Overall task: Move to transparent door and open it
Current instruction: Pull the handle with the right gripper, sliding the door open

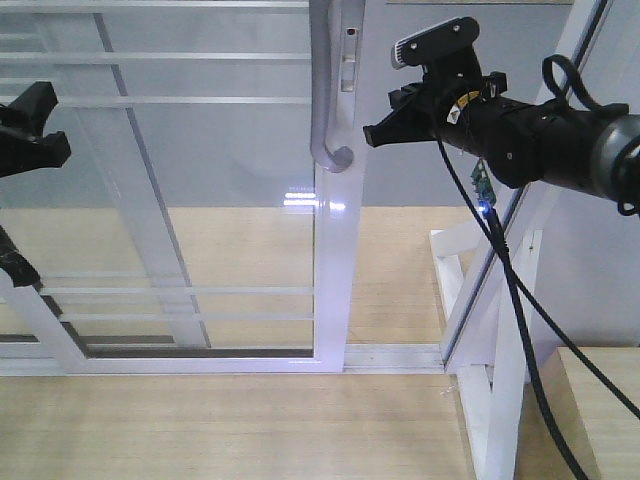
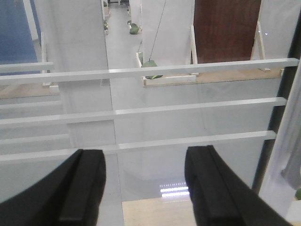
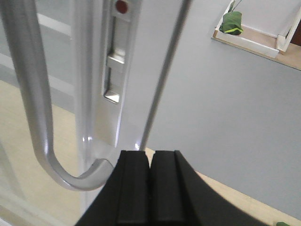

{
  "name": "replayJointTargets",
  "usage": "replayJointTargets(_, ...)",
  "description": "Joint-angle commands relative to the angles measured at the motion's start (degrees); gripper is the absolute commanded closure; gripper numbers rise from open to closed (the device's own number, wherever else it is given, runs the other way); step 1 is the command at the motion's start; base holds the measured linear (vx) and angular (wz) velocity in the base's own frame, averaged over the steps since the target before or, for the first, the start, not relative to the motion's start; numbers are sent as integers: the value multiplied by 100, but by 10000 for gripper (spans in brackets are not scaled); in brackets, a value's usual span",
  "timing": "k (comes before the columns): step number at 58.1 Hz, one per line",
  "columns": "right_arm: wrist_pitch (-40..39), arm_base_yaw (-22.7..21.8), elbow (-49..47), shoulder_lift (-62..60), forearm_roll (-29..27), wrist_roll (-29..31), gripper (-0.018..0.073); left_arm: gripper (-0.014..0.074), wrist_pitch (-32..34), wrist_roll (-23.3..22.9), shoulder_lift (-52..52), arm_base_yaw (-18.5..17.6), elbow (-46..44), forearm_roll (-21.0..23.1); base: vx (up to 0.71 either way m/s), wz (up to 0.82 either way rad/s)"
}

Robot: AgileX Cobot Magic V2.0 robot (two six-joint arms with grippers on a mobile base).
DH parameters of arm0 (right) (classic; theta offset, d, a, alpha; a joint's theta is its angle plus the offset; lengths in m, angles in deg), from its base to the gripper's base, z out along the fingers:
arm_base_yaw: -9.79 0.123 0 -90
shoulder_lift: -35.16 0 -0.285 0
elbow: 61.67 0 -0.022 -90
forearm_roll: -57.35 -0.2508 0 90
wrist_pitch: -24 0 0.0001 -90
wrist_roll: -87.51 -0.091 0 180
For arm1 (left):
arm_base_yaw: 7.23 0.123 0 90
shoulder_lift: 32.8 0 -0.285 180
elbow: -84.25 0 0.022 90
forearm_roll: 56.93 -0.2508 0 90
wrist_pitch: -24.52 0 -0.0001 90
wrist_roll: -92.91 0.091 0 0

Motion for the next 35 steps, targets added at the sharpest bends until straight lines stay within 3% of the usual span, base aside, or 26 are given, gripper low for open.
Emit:
replayJointTargets(1,-150,-19,-152,-652,43,123,512,97,358,-24,82,-17,-222,34,0,0)
replayJointTargets(7,452,-19,-152,-1142,43,179,573,97,287,-95,82,-17,-222,34,0,0)
replayJointTargets(15,1173,-19,-16,-1868,43,179,568,97,267,-245,82,-17,-222,34,0,0)
replayJointTargets(35,239,-19,2580,-4206,-16,155,567,97,423,-366,-757,-39,-222,-81,0,0)
